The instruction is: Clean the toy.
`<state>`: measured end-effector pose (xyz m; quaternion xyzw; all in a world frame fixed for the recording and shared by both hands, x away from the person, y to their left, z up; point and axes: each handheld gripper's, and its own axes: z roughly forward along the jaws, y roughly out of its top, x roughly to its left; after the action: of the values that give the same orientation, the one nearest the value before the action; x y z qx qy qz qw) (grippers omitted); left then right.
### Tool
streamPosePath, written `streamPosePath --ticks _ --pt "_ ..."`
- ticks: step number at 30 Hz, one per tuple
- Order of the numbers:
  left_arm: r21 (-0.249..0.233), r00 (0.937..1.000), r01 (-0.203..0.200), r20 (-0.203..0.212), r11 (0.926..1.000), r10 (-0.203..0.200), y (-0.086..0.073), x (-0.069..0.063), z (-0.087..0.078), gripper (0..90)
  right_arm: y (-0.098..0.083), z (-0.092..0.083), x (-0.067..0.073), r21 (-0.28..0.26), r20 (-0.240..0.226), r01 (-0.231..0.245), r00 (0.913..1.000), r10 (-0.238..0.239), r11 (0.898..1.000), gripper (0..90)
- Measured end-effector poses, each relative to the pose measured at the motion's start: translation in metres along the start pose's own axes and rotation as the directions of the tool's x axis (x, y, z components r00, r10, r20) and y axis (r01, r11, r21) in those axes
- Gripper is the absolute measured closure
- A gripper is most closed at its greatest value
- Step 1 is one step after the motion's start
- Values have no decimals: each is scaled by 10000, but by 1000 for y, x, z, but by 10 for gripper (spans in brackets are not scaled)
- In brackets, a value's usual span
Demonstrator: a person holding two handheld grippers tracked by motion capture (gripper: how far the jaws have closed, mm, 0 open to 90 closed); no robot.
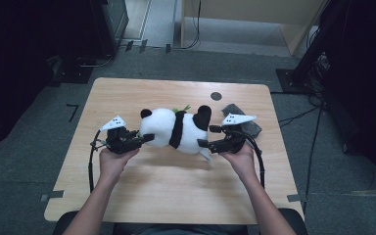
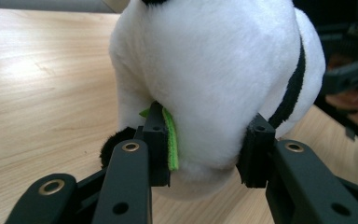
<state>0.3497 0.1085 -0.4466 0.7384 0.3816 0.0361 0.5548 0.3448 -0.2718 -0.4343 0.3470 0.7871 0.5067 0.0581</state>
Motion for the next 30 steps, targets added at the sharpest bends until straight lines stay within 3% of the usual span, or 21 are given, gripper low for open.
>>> streamPosePath --ticks 3,5,11,15,16,18,20,22,25,27,28,29,30 --pt "-265 9998 -113 -144 9996 109 4 -2 -4 625 -7 4 -3 -139 -305 -180 9994 175 9997 210" --pt "-341 9999 -82 -129 9994 78 7 -3 -5 623 -11 10 -1 -137 -411 -40 9991 34 9999 208" --pt "-158 9973 631 374 9979 -625 8 -5 -1 623 -15 25 3 -302 -176 768 9969 -773 9966 129" --pt "36 9946 929 470 9957 -930 6 -9 5 619 -15 32 5 -177 143 858 9962 -856 9962 126" --pt "47 9954 858 427 9963 -859 4 -11 8 613 -15 35 8 -30 478 1048 9934 -1046 9945 142" --pt "257 9989 453 59 9986 -454 2 -16 12 576 -13 37 13 666 1371 1273 9813 -1355 9896 307" --pt "316 9991 -174 -383 9993 186 1 -19 16 487 -12 35 11 854 1380 811 9861 -924 9930 399" --pt "297 9969 -595 -503 9978 609 -1 -19 18 399 -10 30 7 813 1358 482 9890 -590 9955 431" --pt "238 9857 -1453 -821 9891 1468 -3 -19 19 291 -4 20 5 765 1384 229 9898 -334 9968 454" --pt "243 9762 -1927 -966 9810 1941 -6 -20 17 301 0 12 3 743 1566 97 9874 -212 9972 455" --pt "312 9682 -2190 -1167 9752 2212 -9 -19 16 306 0 8 2 650 1624 -44 9867 -63 9979 455" --pt "404 9680 -2201 -1143 9746 2234 -11 -19 16 318 1 2 -2 553 1561 -312 9875 222 9980 454" --pt "498 9718 -2070 -1048 9771 2112 -13 -17 17 321 1 -1 -3 462 1536 -436 9875 360 9980 454"
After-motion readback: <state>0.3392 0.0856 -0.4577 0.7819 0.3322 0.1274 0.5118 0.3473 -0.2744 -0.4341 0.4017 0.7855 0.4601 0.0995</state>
